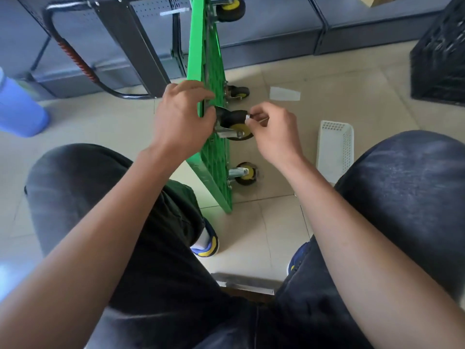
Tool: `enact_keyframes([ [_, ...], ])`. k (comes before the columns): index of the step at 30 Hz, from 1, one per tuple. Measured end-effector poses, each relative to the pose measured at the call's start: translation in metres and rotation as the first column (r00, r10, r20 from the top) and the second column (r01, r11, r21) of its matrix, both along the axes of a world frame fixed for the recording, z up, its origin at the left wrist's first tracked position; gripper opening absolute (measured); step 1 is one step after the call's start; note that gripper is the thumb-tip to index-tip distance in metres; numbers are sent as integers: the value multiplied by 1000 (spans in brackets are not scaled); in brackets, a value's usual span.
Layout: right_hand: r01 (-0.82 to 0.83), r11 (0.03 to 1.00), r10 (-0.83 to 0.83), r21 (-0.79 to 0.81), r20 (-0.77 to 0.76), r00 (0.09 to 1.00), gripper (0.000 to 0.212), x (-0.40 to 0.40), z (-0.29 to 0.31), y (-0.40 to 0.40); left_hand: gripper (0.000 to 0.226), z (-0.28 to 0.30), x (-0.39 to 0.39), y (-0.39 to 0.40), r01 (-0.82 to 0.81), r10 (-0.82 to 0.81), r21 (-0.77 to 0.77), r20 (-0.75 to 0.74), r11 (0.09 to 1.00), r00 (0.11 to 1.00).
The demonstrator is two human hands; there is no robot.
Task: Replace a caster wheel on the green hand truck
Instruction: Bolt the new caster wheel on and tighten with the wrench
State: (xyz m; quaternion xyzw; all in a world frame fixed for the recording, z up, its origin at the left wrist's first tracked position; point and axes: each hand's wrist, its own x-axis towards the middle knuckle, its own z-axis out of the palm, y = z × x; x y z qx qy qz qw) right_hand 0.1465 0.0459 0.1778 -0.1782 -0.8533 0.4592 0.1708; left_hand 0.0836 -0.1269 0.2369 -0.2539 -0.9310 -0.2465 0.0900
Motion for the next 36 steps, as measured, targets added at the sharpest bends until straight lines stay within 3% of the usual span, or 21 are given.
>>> enact_keyframes([
  [5,-27,999,28,-22,27,999,14,-7,-4,-11,74,-2,-6,-9,-92,115,-94,286,991,951],
  [8,-36,999,37,-15,32,999,15,-11,-9,-16,86,-6,-7,-5,-98,132,-116,337,988,932],
  [28,-73,993,78,-96,50,996,17,-24,-28,-36,83,-8,-13,4,-153,192,-143,325,978,926],
  [36,-76,986,82,-145,38,996,15,-26,-28,-38,75,-6,-20,11,-75,150,-238,315,968,937],
])
